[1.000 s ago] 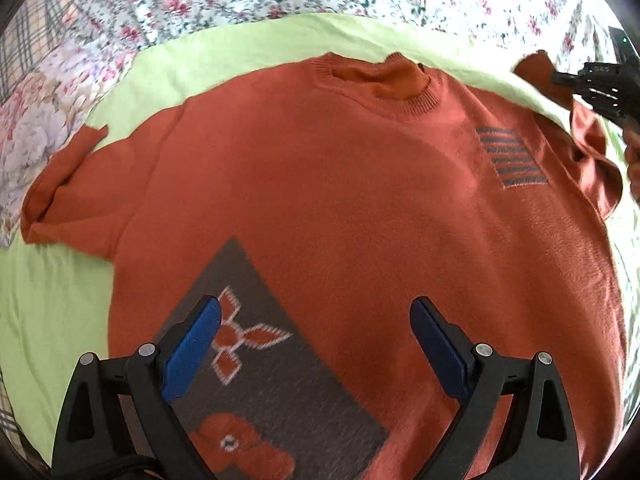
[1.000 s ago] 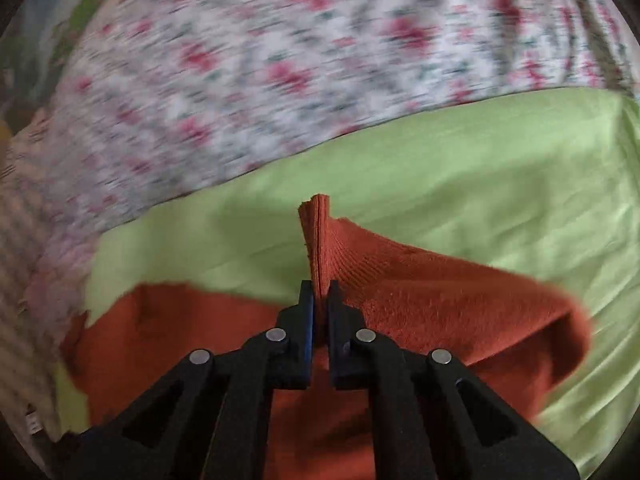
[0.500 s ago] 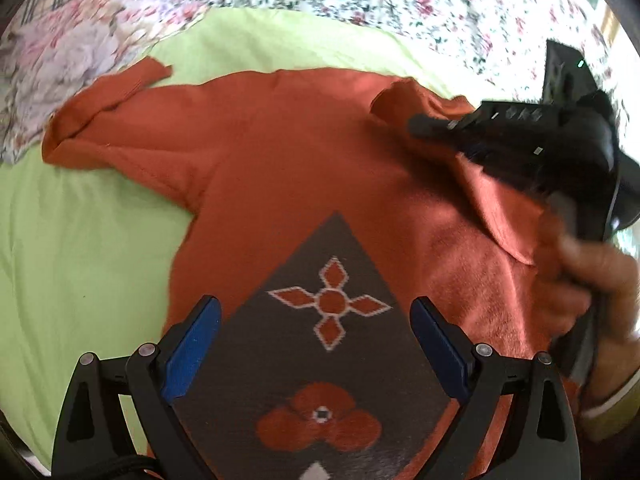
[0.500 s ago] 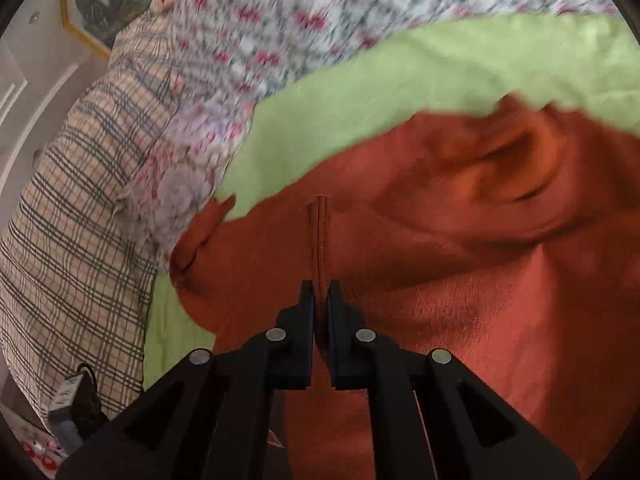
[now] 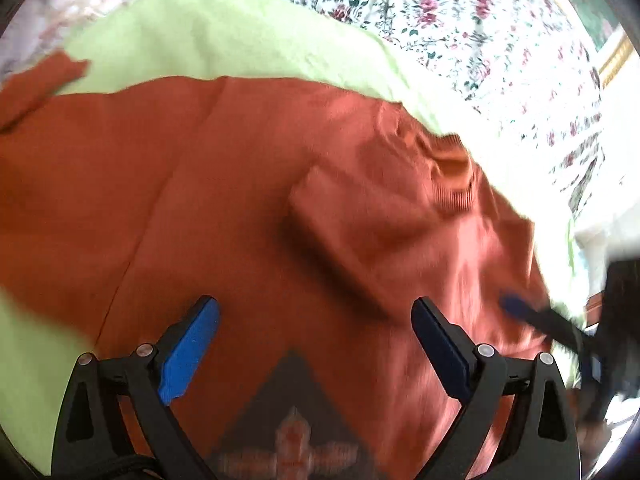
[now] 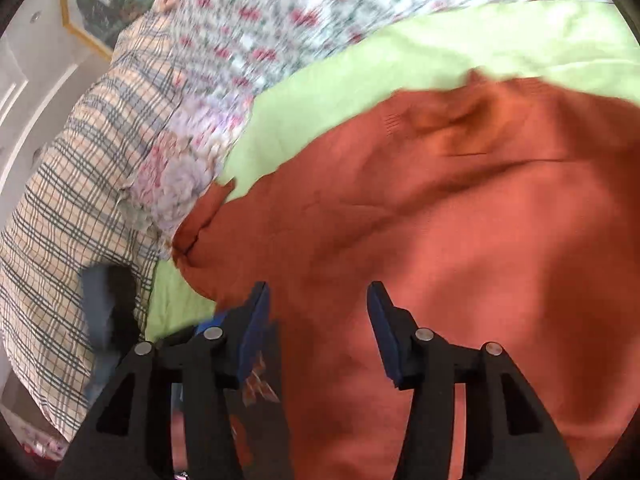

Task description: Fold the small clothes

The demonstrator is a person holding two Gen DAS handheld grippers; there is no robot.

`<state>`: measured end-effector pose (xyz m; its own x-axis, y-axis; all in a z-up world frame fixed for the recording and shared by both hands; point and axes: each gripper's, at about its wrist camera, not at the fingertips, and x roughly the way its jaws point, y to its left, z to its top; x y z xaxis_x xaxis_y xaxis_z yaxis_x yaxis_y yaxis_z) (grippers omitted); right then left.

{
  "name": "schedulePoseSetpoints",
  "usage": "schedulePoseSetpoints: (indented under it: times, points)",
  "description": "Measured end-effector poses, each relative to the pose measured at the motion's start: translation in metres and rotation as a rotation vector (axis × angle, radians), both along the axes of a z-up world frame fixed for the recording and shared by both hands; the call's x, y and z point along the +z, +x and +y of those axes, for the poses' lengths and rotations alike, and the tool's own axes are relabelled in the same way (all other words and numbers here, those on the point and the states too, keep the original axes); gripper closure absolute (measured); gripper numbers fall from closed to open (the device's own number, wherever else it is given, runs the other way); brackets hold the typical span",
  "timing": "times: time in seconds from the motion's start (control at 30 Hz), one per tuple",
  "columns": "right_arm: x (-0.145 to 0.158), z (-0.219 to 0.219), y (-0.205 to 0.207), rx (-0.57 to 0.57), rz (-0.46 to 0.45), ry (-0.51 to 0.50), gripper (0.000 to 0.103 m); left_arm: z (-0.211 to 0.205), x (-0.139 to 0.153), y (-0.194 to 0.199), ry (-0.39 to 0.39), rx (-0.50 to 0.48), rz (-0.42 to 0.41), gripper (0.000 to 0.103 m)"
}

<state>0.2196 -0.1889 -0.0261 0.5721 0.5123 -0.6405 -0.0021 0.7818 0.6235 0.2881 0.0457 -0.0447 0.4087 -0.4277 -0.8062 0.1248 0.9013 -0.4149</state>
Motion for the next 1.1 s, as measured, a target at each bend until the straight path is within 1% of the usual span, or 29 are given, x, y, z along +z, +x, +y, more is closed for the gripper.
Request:
schedulePoseSetpoints:
  times: [0.07, 0.13, 0.17, 0.23, 0.27, 0.3, 0.33, 0.37, 0.4, 0.43, 0.5, 0.53, 0.57, 0.6, 0.63, 0.67, 0.7, 0.73, 0.8, 0.83, 0.87, 0.9, 0.97, 1.03, 1.07, 1.1]
  points:
    - [0.008, -0.019, -0.025, -0.054, -0.001, -0.008, 0.051, -0.003, -0.003, 0.028, -0.049, -0.026, 0.017, 0.004]
    - [0.013, -0.038, -0.054, -0.114, -0.001, -0.025, 0.051, -0.010, -0.004, 0.050, -0.069, -0.056, 0.024, 0.004]
    - [0.015, -0.042, -0.062, -0.132, 0.001, -0.026, 0.051, -0.013, -0.004, 0.056, -0.067, -0.070, 0.019, 0.006]
    - [0.017, -0.055, -0.082, -0.181, 0.004, -0.027, 0.051, -0.022, -0.002, 0.065, -0.039, -0.103, -0.011, 0.029]
    - [0.018, -0.059, -0.088, -0.204, 0.008, -0.032, 0.051, -0.026, -0.001, 0.065, -0.020, -0.120, -0.020, 0.059]
    - [0.018, -0.064, -0.094, -0.223, 0.009, -0.028, 0.051, -0.029, -0.001, 0.065, 0.004, -0.133, -0.026, 0.091]
    - [0.019, -0.068, -0.099, -0.238, 0.007, -0.020, 0.051, -0.030, 0.001, 0.063, 0.000, -0.151, -0.030, 0.101]
    - [0.020, -0.071, -0.102, -0.248, 0.005, -0.017, 0.051, -0.027, 0.006, 0.057, -0.006, -0.147, -0.053, 0.098]
    - [0.021, -0.074, -0.105, -0.254, 0.008, -0.015, 0.051, -0.023, 0.015, 0.047, -0.002, -0.133, -0.098, 0.099]
    - [0.023, -0.078, -0.107, -0.264, 0.006, -0.019, 0.051, -0.015, 0.027, 0.032, 0.005, -0.112, -0.163, 0.100]
    - [0.026, -0.085, -0.112, -0.278, -0.005, -0.028, 0.051, 0.003, 0.039, 0.011, -0.002, -0.061, -0.240, 0.100]
    - [0.029, -0.091, -0.115, -0.291, -0.014, -0.037, 0.051, 0.016, 0.039, 0.005, -0.015, -0.022, -0.251, 0.100]
    - [0.030, -0.093, -0.117, -0.298, -0.017, -0.046, 0.051, 0.026, 0.035, 0.002, -0.027, -0.001, -0.243, 0.100]
    - [0.031, -0.097, -0.121, -0.310, -0.020, -0.059, 0.051, 0.034, 0.029, 0.003, -0.040, 0.010, -0.215, 0.097]
    - [0.030, -0.101, -0.123, -0.324, -0.015, -0.070, 0.051, 0.040, 0.018, 0.008, -0.066, 0.005, -0.158, 0.095]
    - [0.028, -0.104, -0.124, -0.334, -0.007, -0.073, 0.051, 0.041, 0.011, 0.014, -0.085, -0.002, -0.111, 0.090]
    - [0.026, -0.109, -0.127, -0.347, 0.003, -0.070, 0.051, 0.041, 0.000, 0.022, -0.099, -0.015, -0.051, 0.075]
    - [0.024, -0.112, -0.128, -0.356, 0.012, -0.068, 0.051, 0.036, -0.004, 0.028, -0.099, -0.025, -0.024, 0.068]
    - [0.022, -0.115, -0.130, -0.370, 0.024, -0.064, 0.051, 0.027, -0.007, 0.038, -0.098, -0.050, -0.009, 0.050]
    - [0.022, -0.117, -0.131, -0.377, 0.027, -0.061, 0.051, 0.021, -0.005, 0.043, -0.092, -0.066, -0.014, 0.044]
    - [0.022, -0.117, -0.132, -0.378, 0.026, -0.060, 0.051, 0.016, -0.002, 0.048, -0.092, -0.084, -0.013, 0.030]
    - [0.022, -0.118, -0.133, -0.378, 0.025, -0.062, 0.051, 0.009, 0.001, 0.054, -0.092, -0.103, -0.011, 0.024]
    - [0.023, -0.118, -0.134, -0.373, 0.026, -0.077, 0.051, -0.007, 0.005, 0.062, -0.064, -0.154, -0.021, 0.024]
    - [0.021, -0.119, -0.134, -0.371, 0.034, -0.089, 0.051, -0.025, 0.004, 0.069, 0.015, -0.208, -0.026, 0.032]
    - [0.018, -0.121, -0.135, -0.371, 0.037, -0.084, 0.051, -0.031, 0.003, 0.070, 0.047, -0.231, -0.033, 0.050]
    - [0.017, -0.121, -0.135, -0.372, 0.040, -0.080, 0.051, -0.037, 0.002, 0.070, 0.074, -0.255, -0.042, 0.076]
